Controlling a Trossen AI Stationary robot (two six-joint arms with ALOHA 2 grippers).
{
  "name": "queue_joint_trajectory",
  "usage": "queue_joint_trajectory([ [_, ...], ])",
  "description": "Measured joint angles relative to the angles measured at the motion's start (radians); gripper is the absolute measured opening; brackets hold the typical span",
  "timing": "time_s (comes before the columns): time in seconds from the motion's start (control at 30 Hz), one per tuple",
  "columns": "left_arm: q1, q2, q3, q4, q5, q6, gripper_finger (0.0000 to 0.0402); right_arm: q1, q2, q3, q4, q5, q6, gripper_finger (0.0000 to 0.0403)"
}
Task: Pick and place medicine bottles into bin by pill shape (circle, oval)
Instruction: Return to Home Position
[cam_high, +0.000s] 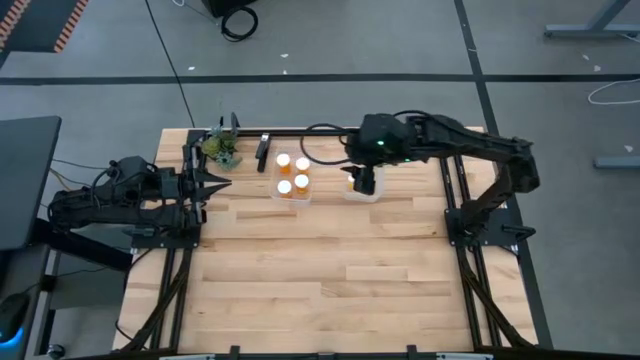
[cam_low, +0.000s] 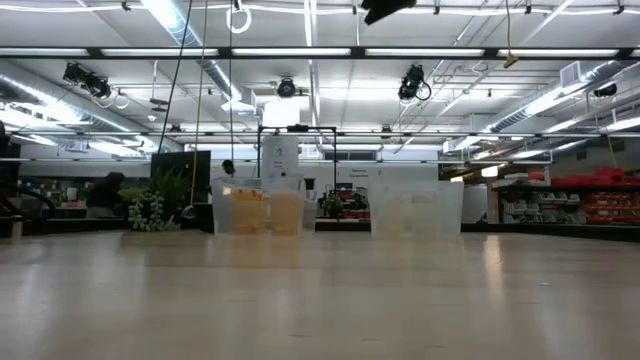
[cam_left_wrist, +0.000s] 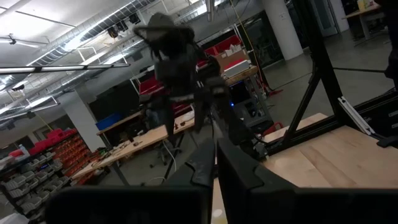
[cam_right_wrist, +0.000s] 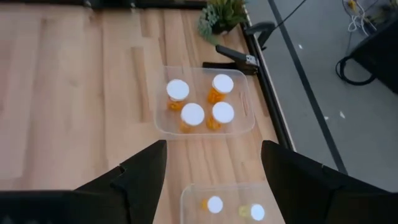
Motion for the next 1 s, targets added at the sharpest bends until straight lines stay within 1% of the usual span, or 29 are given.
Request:
queue_joint_trajectory([
  [0.1, 0.000, 0.000, 0.000, 0.000, 0.000, 0.000, 0.0029, 0.025, -0.044, 0.000, -0.019, 0.005, 0.026, 0.0269],
  [0.3, 0.000, 0.000, 0.000, 0.000, 0.000, 0.000, 0.0022, 0.091, -0.112, 0.000, -0.059, 0.063, 0.074, 0.0269],
  [0.43, 0.000, 0.000, 0.000, 0.000, 0.000, 0.000, 0.0019, 0.136, -0.140, 0.000, -0.095, 0.117, 0.114, 0.0269],
  [0.67, 0.000, 0.000, 0.000, 0.002, 0.000, -0.001, 0.0027, 0.208, -0.157, -0.001, -0.149, 0.199, 0.159, 0.0269],
  [0.83, 0.000, 0.000, 0.000, 0.002, 0.000, -0.001, 0.0020, 0.241, -0.157, -0.001, -0.172, 0.203, 0.157, 0.0269],
  [1.0, 0.000, 0.000, 0.000, 0.002, 0.000, -0.002, 0.0017, 0.249, -0.157, -0.001, -0.185, 0.203, 0.156, 0.0269],
])
